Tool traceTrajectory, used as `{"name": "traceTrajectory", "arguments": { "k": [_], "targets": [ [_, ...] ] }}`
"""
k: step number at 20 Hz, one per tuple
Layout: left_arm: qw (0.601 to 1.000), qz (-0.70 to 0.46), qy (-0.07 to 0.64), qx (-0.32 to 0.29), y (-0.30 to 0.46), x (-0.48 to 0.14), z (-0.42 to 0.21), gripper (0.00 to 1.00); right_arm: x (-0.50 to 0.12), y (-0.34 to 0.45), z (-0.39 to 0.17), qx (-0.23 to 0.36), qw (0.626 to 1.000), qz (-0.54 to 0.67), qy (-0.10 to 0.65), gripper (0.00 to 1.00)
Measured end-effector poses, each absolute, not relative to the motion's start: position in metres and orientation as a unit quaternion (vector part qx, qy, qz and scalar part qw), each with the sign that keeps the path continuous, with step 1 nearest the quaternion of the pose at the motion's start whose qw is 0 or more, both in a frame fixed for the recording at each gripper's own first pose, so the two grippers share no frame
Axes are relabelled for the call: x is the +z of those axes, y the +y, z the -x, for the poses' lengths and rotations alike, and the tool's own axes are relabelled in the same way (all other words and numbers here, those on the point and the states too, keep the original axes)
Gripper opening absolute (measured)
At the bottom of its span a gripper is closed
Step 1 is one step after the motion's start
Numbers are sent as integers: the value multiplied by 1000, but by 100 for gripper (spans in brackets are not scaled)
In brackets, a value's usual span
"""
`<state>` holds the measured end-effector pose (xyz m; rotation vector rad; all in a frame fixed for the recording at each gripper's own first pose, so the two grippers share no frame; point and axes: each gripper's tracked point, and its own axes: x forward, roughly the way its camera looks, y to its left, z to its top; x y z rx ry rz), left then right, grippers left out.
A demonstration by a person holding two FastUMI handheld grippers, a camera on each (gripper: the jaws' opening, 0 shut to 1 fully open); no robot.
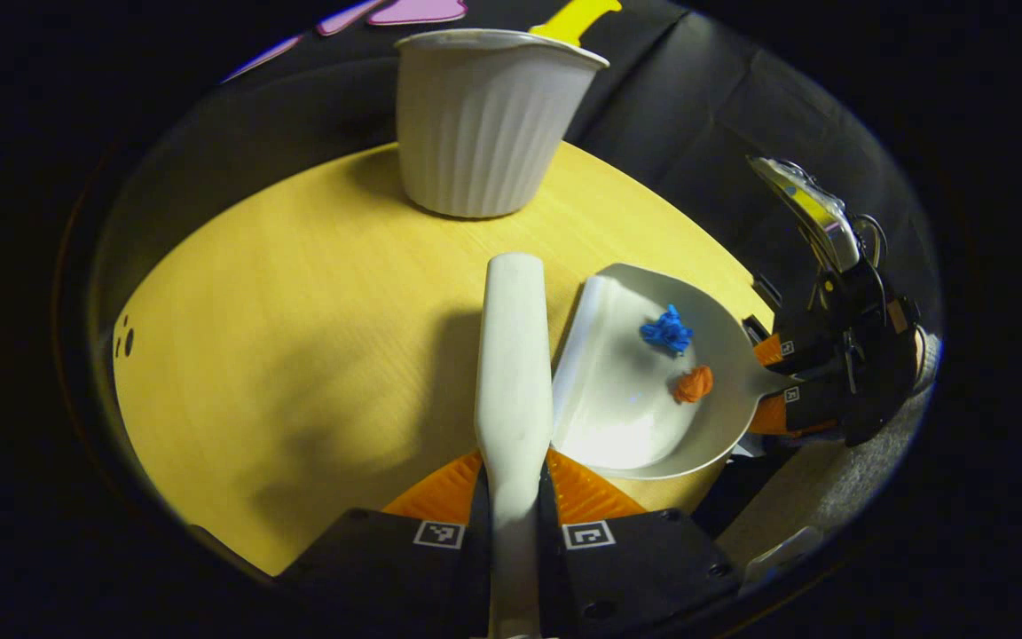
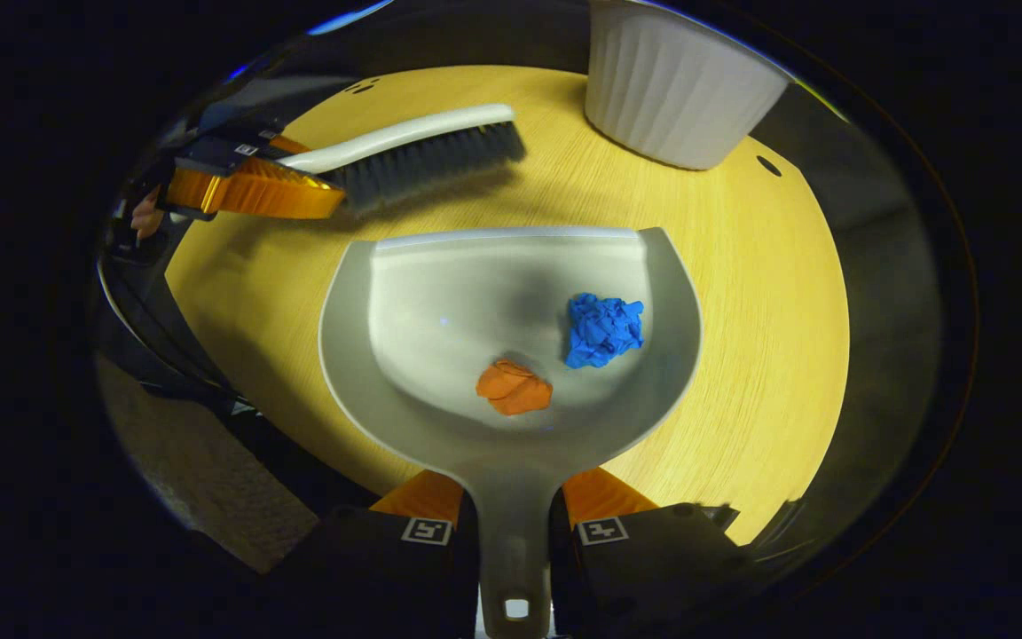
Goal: Pick up the small broom and dustpan from the desktop, sweep the trash into the dustpan with the broom, and then empty the trash into the garbage bin.
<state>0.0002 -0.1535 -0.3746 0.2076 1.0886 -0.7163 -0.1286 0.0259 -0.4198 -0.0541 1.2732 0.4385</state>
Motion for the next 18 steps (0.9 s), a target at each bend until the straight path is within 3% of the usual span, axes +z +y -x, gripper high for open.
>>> {"name": "traceTrajectory", "arguments": {
  "k": [10, 18],
  "targets": [
    [820, -65, 525, -219, -63, -366, 15, 26, -328, -28, 107, 124, 811, -15, 572, 36],
    [819, -56, 527, -220, -32, -386, 33, 25, -219, -100, 31, 48, 861, -37, 505, 36]
  ]
}}
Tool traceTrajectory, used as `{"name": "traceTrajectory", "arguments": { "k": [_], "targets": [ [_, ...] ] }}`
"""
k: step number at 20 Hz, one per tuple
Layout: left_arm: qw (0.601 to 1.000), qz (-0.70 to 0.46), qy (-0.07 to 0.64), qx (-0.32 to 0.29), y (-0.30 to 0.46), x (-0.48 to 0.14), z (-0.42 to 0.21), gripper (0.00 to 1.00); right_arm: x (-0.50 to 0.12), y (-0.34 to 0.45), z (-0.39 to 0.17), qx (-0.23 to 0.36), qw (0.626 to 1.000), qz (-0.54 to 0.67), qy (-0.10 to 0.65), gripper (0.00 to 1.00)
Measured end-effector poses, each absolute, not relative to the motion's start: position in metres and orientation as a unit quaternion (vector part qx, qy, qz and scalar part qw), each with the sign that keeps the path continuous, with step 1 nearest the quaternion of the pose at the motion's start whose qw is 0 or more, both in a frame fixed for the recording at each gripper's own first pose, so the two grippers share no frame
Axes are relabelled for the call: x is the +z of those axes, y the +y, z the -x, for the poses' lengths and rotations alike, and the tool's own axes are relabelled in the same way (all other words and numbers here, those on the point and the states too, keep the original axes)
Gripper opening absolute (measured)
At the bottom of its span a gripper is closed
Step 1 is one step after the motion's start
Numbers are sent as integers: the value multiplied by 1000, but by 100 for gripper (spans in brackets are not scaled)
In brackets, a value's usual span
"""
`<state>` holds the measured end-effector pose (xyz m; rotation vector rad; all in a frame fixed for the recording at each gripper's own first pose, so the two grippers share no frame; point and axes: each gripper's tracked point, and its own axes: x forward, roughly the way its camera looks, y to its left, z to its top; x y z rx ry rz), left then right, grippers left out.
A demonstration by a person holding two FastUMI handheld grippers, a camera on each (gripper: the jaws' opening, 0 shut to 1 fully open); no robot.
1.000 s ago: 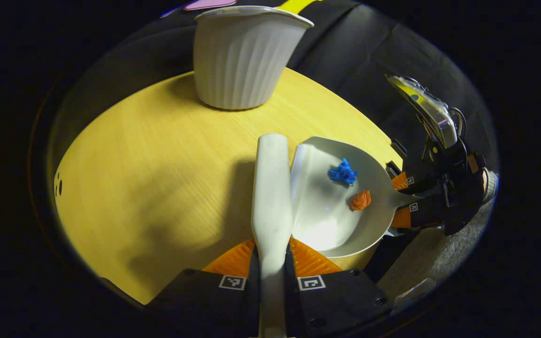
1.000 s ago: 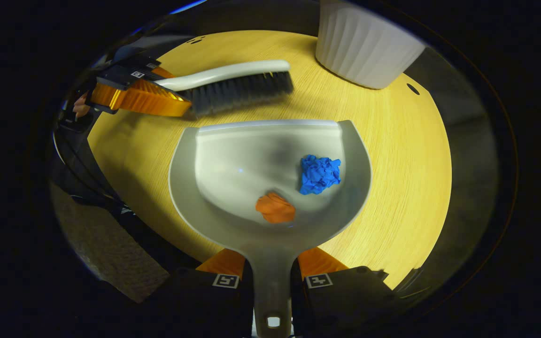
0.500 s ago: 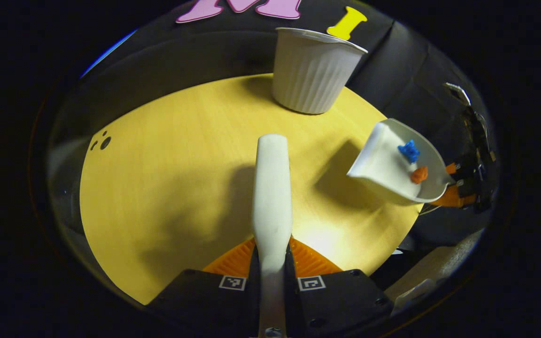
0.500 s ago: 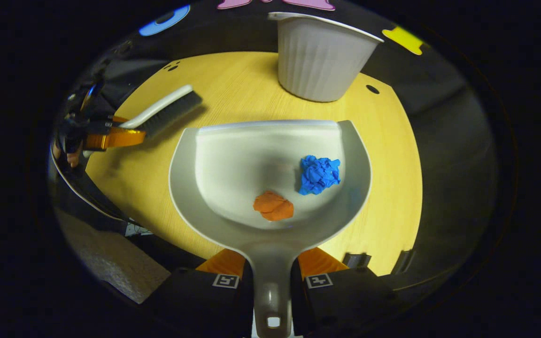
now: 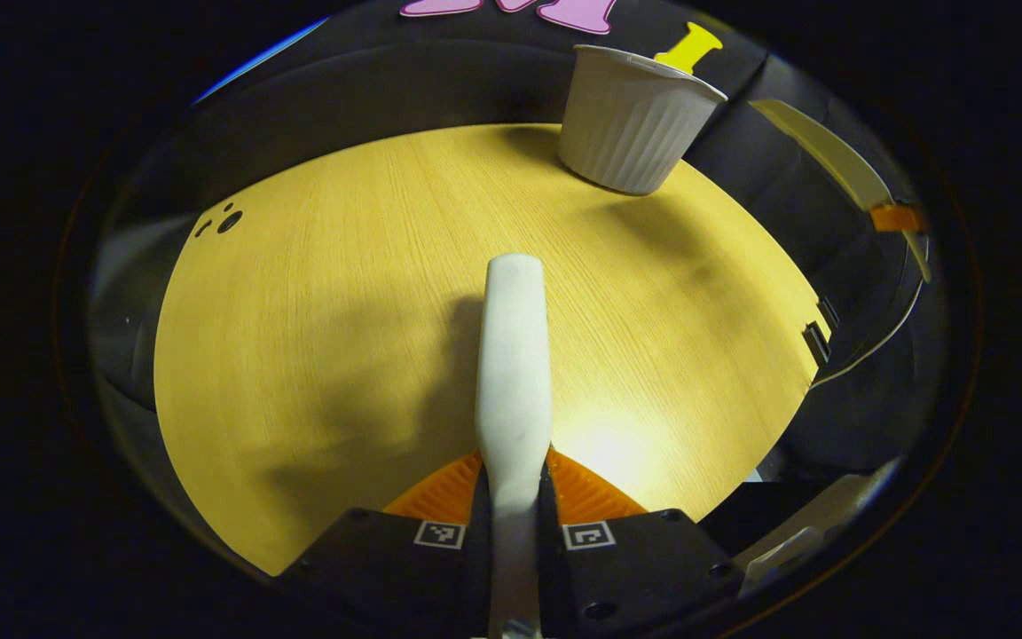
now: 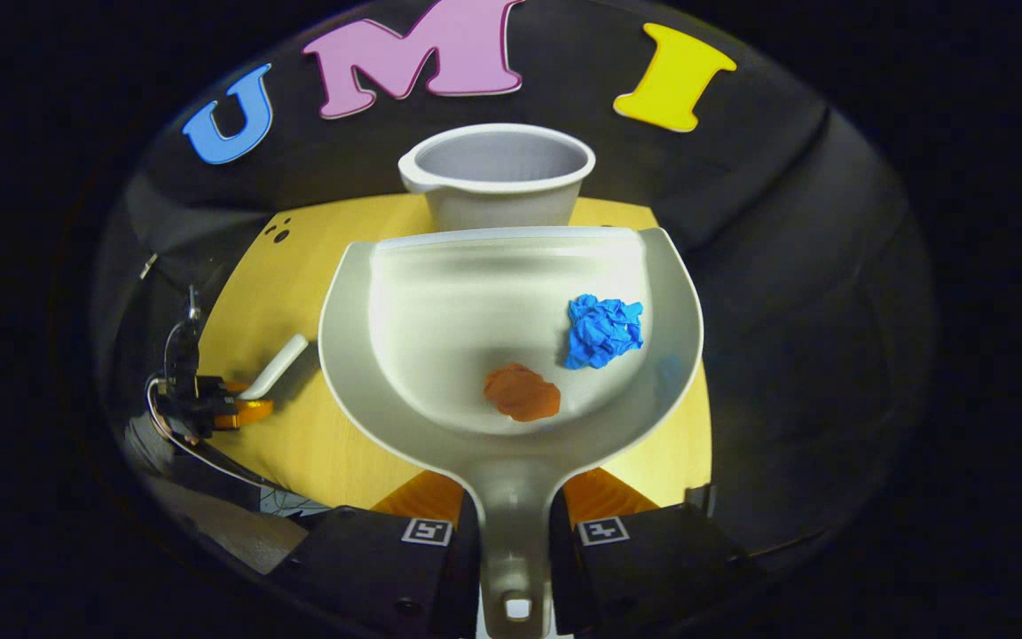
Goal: Pick up the small broom and dustpan from the desktop, sweep the trash into the dustpan with the broom, and then empty the trash into the garbage bin.
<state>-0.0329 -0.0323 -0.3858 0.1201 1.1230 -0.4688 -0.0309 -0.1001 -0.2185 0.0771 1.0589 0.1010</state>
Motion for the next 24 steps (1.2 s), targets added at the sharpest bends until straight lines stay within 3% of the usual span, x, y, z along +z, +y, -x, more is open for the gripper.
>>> {"name": "traceTrajectory", "arguments": {
  "k": [5, 11, 12, 22, 24],
  "targets": [
    [820, -55, 524, -225, -24, -390, 31, 25, -176, -148, -26, 1, 880, 17, 474, 36],
    [818, -60, 524, -229, -19, -393, 26, 25, -167, -173, -83, -22, 874, 84, 479, 36],
    [817, -61, 524, -232, -19, -393, 26, 26, -167, -173, -92, -21, 871, 100, 481, 40],
    [815, -56, 527, -236, -21, -401, 19, 25, -164, -178, -153, 19, 814, 229, 534, 33],
    [815, -55, 527, -233, -21, -402, 18, 25, -162, -180, -161, 30, 794, 258, 550, 36]
  ]
}}
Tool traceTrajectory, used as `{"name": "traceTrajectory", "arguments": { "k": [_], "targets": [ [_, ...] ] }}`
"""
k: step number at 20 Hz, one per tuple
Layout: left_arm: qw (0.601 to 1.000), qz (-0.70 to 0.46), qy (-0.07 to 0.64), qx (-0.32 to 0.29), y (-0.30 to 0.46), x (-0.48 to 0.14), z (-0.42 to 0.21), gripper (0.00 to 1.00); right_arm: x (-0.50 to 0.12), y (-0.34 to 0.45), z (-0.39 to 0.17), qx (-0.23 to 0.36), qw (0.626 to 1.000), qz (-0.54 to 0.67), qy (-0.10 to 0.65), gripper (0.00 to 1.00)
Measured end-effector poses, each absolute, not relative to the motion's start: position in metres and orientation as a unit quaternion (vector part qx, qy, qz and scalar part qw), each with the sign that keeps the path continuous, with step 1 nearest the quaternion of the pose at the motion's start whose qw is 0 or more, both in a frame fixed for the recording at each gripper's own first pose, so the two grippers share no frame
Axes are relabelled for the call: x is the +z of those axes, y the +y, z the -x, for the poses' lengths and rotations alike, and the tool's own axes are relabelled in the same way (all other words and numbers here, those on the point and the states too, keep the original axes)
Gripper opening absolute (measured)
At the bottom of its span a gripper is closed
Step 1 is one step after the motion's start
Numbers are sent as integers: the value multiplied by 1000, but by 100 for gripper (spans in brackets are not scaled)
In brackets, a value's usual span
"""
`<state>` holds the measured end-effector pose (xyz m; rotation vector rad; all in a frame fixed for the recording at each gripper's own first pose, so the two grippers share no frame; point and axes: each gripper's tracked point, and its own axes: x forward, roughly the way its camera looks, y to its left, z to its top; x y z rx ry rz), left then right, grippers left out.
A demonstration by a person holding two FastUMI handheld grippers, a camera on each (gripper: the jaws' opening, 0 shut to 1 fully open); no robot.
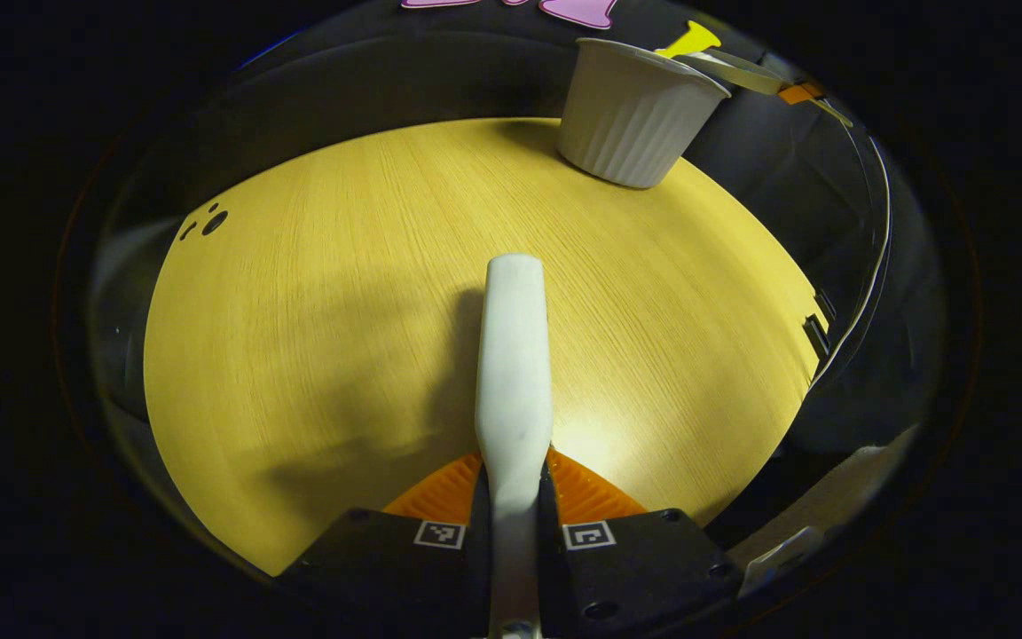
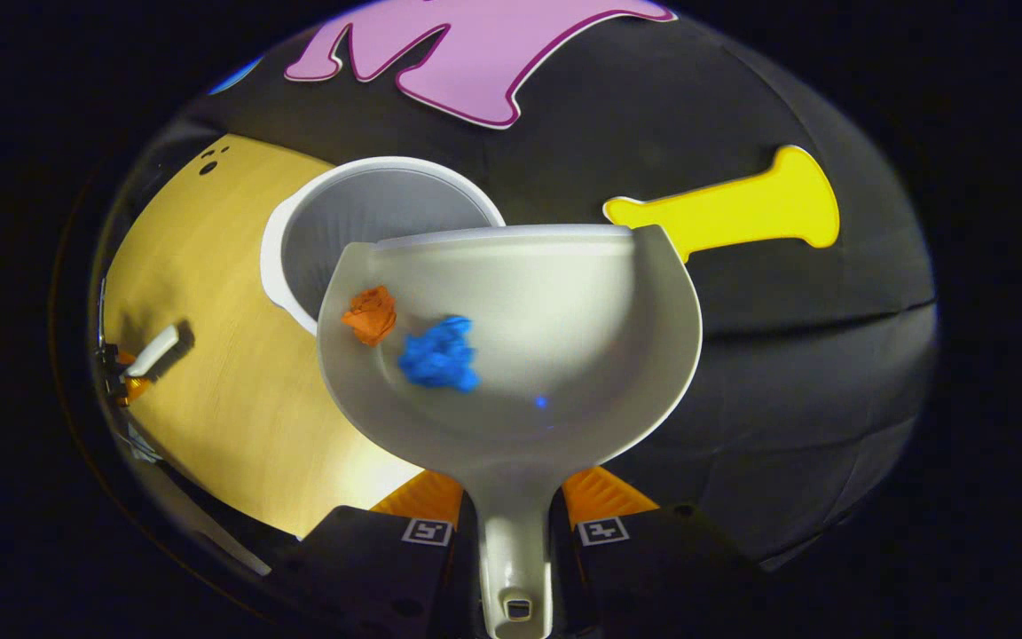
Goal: Pick up the small broom and dustpan from the desktop, sweep the trash into the dustpan with the broom, and then empty the trash into the garbage bin.
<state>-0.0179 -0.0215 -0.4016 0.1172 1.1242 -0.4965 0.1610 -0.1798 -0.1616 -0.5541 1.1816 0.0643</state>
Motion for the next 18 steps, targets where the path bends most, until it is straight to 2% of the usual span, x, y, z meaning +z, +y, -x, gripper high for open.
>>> {"name": "traceTrajectory", "arguments": {
  "k": [10, 13, 14, 15, 18],
  "targets": [
    [818, -42, 531, -219, -24, -402, 20, 26, -160, -169, -190, 94, 704, 328, 623, 36],
    [818, -34, 534, -214, -25, -403, 22, 25, -166, -166, -191, 105, 686, 335, 637, 36],
    [818, -32, 534, -213, -25, -402, 22, 25, -168, -165, -192, 107, 682, 337, 640, 39],
    [818, -30, 534, -212, -25, -402, 22, 25, -170, -165, -193, 108, 679, 340, 642, 36],
    [819, -27, 535, -208, -26, -403, 23, 25, -169, -162, -195, 109, 679, 337, 643, 36]
  ]
}}
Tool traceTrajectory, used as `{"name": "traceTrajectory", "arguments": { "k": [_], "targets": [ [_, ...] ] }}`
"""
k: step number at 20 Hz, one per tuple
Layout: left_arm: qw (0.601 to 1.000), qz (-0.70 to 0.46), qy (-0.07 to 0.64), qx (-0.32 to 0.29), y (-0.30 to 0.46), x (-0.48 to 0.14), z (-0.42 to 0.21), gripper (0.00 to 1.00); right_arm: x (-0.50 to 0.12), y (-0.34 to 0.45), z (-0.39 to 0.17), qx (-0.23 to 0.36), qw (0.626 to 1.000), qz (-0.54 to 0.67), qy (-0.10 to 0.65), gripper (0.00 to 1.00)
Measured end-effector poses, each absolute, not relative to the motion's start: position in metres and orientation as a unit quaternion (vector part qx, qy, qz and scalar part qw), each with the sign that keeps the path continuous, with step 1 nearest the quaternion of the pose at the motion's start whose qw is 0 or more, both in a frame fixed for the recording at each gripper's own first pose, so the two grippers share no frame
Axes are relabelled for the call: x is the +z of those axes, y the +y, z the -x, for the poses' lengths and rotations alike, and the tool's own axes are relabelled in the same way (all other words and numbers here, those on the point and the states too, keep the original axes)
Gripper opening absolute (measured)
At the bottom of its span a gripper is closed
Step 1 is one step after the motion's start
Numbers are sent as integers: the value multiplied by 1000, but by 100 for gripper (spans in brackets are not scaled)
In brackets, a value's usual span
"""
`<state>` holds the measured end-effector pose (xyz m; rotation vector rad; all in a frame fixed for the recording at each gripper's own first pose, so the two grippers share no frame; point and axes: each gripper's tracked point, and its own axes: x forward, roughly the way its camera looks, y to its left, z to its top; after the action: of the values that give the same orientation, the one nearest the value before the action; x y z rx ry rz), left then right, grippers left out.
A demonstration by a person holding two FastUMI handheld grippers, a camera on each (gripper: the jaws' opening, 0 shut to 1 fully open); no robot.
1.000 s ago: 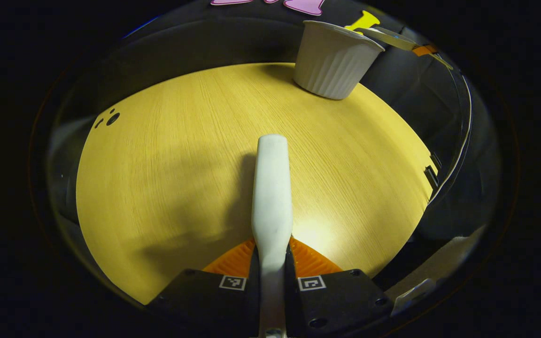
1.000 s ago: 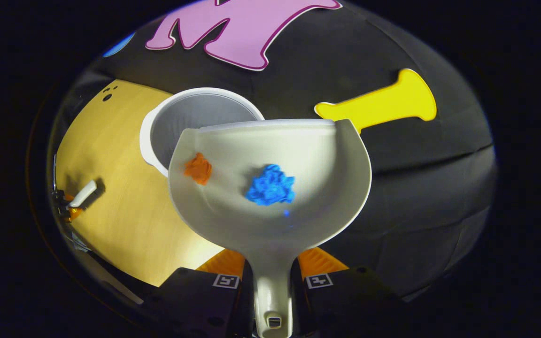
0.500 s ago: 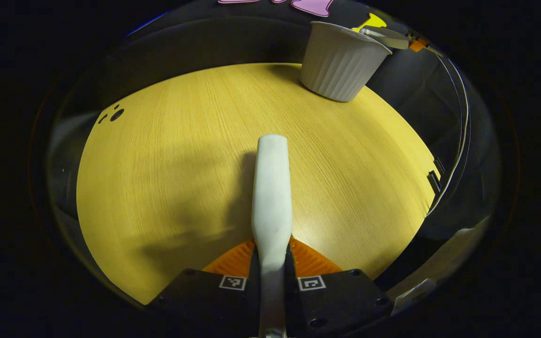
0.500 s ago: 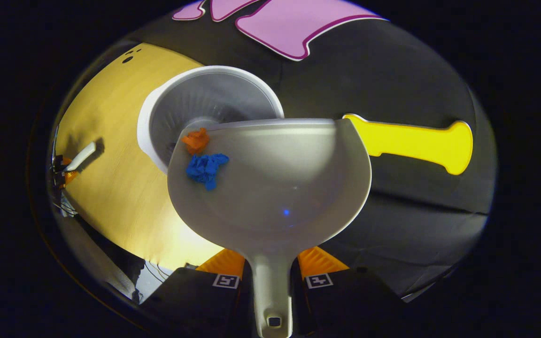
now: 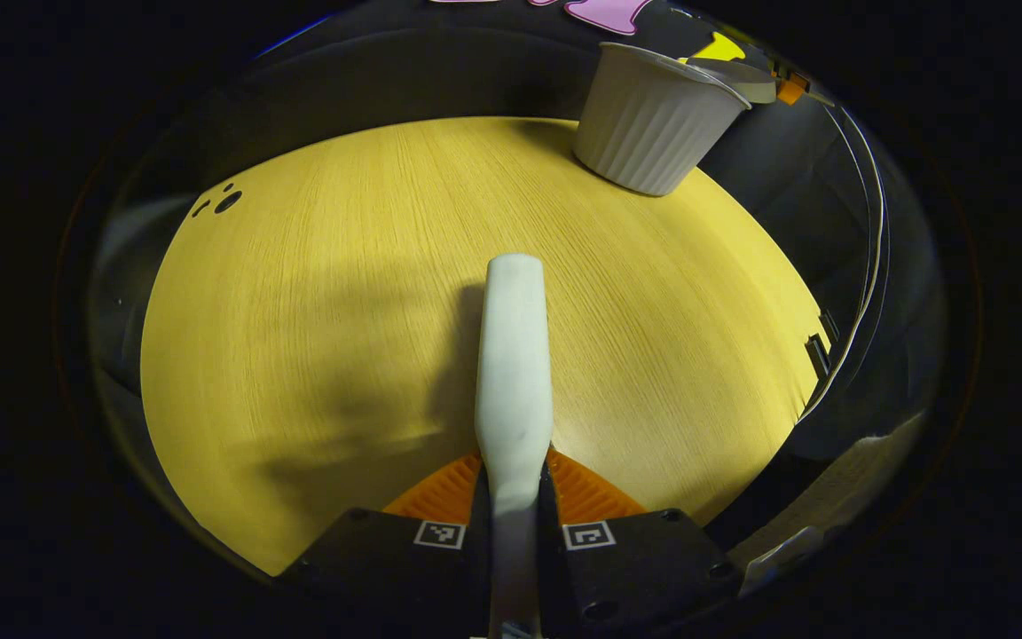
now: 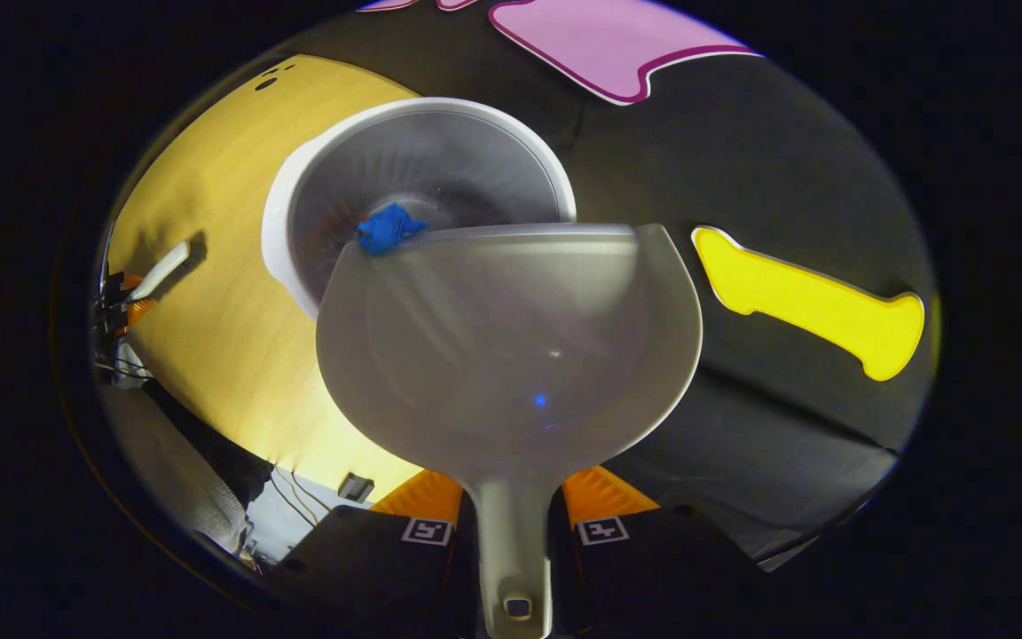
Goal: Pick up the small broom and dustpan from the desktop, sweep the trash into the dustpan with the broom, and then empty the trash into the garbage bin.
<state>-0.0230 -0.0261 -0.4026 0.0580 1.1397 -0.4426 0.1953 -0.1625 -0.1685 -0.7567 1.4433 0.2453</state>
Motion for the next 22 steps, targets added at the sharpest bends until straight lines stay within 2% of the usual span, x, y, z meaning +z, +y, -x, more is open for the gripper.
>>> {"name": "traceTrajectory", "arguments": {
  "k": [5, 6, 8, 14, 15, 18, 22],
  "targets": [
    [820, -33, 535, -203, -26, -402, 22, 25, -168, -166, -194, 108, 686, 340, 634, 36],
    [820, -35, 534, -201, -25, -402, 22, 25, -166, -166, -194, 107, 691, 338, 630, 39],
    [823, -41, 532, -197, -24, -400, 21, 24, -161, -166, -193, 108, 706, 327, 619, 34],
    [826, -55, 527, -192, -22, -397, 17, 25, -123, -160, -174, 120, 767, 283, 563, 39],
    [827, -57, 526, -191, -22, -396, 16, 25, -115, -159, -168, 123, 776, 277, 553, 36],
    [830, -60, 523, -184, -21, -392, 13, 25, -97, -150, -139, 142, 797, 257, 527, 39],
    [833, -70, 521, -175, -19, -390, 12, 25, -92, -140, -104, 157, 815, 235, 505, 36]
  ]
}}
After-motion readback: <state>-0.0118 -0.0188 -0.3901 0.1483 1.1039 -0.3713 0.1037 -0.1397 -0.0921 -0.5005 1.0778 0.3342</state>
